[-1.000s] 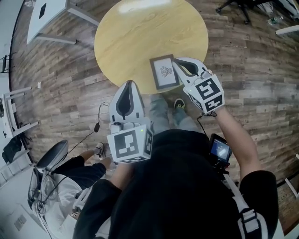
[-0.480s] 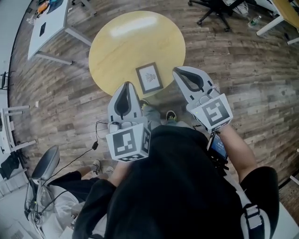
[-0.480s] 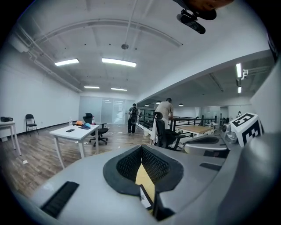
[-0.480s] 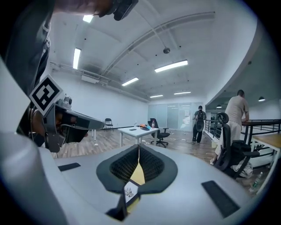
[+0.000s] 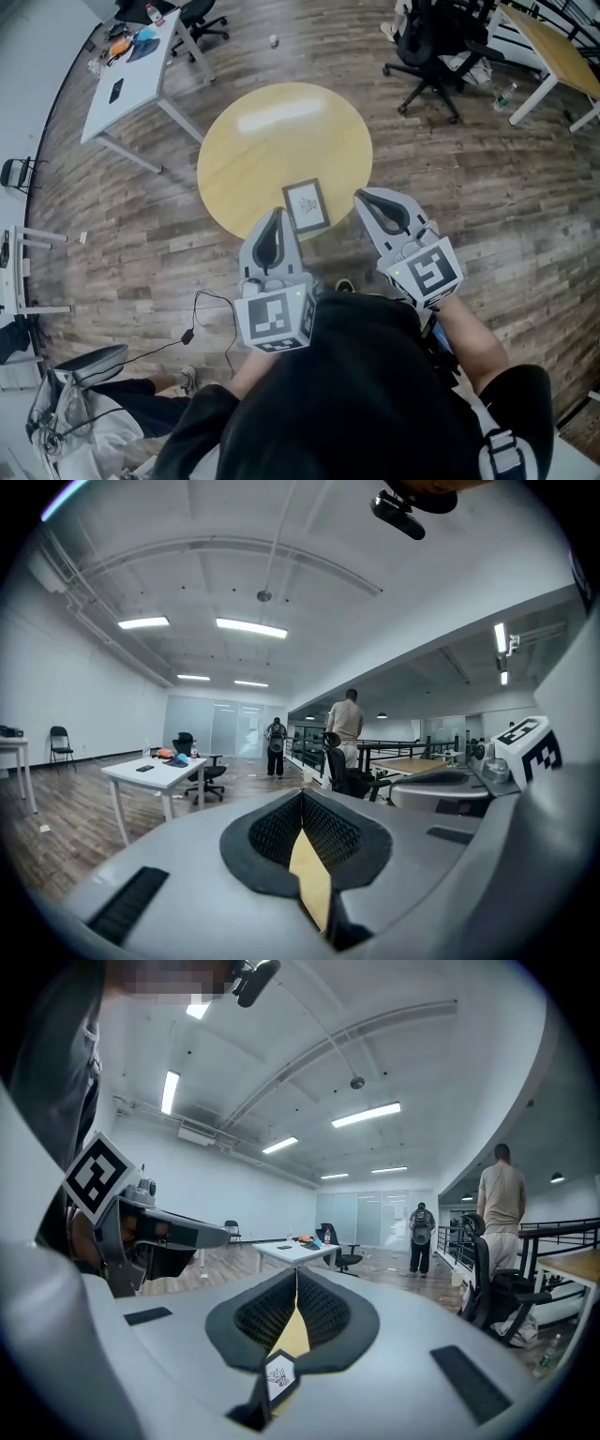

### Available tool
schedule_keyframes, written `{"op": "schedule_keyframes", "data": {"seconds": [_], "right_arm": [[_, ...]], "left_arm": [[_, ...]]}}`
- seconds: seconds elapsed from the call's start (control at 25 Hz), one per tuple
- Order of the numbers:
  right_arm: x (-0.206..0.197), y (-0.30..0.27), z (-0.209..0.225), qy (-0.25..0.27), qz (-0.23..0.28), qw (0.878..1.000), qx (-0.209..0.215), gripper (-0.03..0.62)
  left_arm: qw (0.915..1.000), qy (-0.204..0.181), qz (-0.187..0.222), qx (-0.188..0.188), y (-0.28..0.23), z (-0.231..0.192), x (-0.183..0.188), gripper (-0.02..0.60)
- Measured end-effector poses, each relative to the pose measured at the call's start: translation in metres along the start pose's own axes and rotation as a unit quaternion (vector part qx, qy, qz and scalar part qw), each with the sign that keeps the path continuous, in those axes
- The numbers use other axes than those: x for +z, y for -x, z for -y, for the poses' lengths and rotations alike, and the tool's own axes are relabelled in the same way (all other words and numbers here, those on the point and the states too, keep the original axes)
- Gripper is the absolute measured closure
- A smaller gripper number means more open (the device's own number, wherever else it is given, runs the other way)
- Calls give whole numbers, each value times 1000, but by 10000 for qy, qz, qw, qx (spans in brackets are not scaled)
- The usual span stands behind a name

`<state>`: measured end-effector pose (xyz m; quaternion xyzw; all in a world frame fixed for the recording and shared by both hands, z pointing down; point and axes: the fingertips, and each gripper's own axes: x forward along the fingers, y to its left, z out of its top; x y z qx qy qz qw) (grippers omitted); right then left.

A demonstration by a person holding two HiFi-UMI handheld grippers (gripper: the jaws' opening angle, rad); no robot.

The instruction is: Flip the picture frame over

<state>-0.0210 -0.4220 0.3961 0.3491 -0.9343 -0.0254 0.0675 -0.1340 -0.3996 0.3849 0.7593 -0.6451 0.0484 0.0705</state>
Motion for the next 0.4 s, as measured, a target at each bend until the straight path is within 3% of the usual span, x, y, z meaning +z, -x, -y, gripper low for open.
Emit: {"op": "schedule_keyframes", "data": {"seconds": [0.4], "right_arm": [[12,10,-5,156,95,9998,43,571]], "left_arm": [[9998,-41,199,49,8,4,15,560]]}}
